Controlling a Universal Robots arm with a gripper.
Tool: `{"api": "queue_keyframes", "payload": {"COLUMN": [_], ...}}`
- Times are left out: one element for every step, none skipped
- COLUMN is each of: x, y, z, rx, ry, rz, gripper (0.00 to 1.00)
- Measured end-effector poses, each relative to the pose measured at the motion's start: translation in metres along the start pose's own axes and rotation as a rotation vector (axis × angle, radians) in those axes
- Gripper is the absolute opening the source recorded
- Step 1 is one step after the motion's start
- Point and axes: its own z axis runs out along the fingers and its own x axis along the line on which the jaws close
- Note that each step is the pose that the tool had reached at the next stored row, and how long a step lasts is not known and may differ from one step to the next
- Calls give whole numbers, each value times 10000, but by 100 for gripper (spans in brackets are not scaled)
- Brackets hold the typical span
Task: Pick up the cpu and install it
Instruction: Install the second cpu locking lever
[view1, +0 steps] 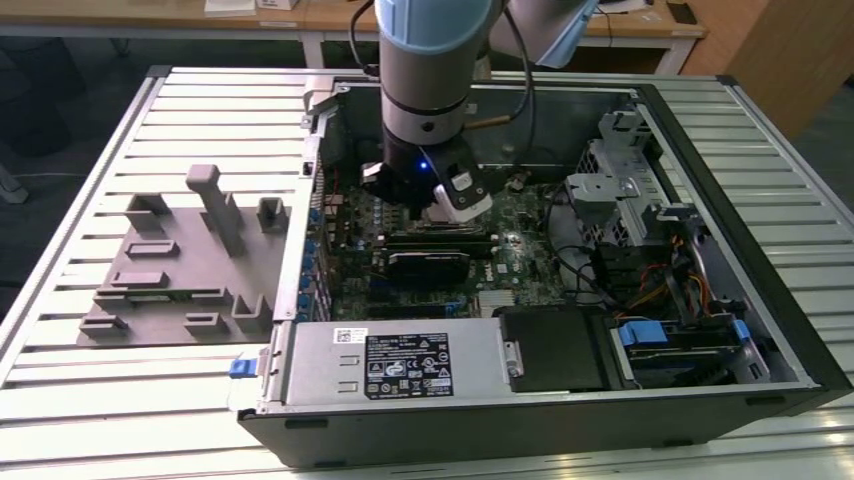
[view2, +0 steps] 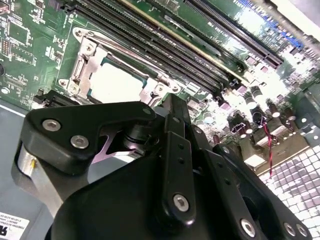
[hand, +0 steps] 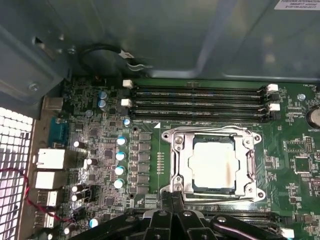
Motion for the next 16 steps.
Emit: {"api": "queue_keyframes", "payload": {"x": [-7, -17, -28, -43, -58, -74, -91, -110, -127, -145, -165, -185, -205, -225, -246, -266], "y": [15, 31, 47, 63, 78, 93, 108, 122, 135, 148, 161, 174, 185, 196, 206, 216], "z": [4, 9, 13, 19, 24, 29, 33, 38, 43, 48, 53, 58, 62, 66, 71, 75], "rx": [37, 70, 98, 123, 143, 159, 174, 189, 203, 217, 230, 243, 255, 270, 284, 299], "ry": [-1, -3, -3, -4, -5, -5, -5, -5, -6, -6, -7, -8, -8, -9, -10, -10], "rz": [7, 9, 11, 14, 17, 19, 20, 22, 24, 26, 28, 31, 34, 38, 42, 45], "gripper": [11, 11, 11, 11, 11, 11, 11, 11, 11, 11, 11, 11, 11, 11, 11, 11]}}
